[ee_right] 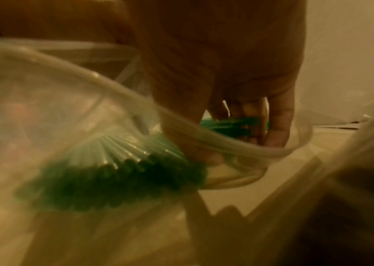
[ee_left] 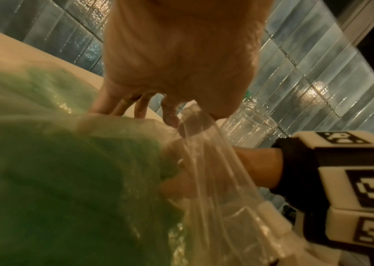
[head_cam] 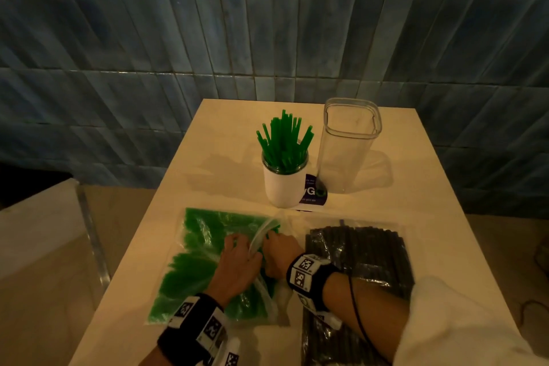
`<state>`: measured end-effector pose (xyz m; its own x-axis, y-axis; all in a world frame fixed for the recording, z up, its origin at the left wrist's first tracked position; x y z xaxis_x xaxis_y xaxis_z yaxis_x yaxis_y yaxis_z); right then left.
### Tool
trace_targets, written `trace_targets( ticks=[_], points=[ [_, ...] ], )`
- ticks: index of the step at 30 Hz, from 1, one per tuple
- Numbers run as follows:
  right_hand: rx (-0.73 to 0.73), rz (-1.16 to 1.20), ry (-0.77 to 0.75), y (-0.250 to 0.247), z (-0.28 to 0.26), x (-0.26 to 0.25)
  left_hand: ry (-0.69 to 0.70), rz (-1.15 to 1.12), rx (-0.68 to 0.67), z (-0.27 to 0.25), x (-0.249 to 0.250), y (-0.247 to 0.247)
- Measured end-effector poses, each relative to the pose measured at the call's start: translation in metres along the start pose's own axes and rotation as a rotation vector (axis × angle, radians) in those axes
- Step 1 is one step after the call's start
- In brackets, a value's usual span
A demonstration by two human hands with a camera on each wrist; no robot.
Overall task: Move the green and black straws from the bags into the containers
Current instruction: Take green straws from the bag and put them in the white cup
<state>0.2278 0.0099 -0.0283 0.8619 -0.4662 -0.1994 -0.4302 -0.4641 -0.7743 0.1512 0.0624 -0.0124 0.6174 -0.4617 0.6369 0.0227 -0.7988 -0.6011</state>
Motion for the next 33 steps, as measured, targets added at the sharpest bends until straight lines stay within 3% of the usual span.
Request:
trace_targets(
  ticks=[4, 12, 17, 25, 27, 29, 33],
  points=[
    [-0.047, -0.014, 0.050, 0.000, -0.003, 0.002, -0.006, 0.007, 0.034, 0.000, 0.000, -0.004],
    [0.035, -0.084, 0.057, -0.021, -0.027, 0.016, -0.047, 0.048, 0.072, 0.002, -0.009, -0.006],
    [0.066, -0.138, 0.122, -0.040, -0.071, 0.063, -0.101, 0.020, -0.042, 0.015, -0.019, 0.004],
    [0.073, -0.088, 0.350, -0.061, -0.141, 0.145, -0.188, 0.028, -0.168, 0.018, -0.012, 0.015],
    [0.114, -0.125, 0.416, -0.071, -0.153, 0.151, -0.108, 0.025, -0.109, 0.014, 0.007, 0.008],
    [0.149, -0.162, 0.442, -0.082, -0.159, 0.148, 0.058, 0.117, 0.053, 0.010, 0.035, -0.008],
    [0.159, -0.146, 0.262, -0.094, -0.161, 0.105, 0.355, 0.601, 0.371, 0.003, 0.092, -0.022]
  ],
)
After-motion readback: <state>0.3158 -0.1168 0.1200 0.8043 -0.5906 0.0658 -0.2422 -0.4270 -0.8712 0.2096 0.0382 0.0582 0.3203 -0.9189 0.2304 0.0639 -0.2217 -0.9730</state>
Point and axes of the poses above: each hand's wrist, its own z-axis towards the middle knuckle, its own y-axis out of the palm, x = y × z, the point moved 7 cm from there along z, towards the middle knuckle, and after that the axes turned 13 degrees about -x, right-handed, at the moved point
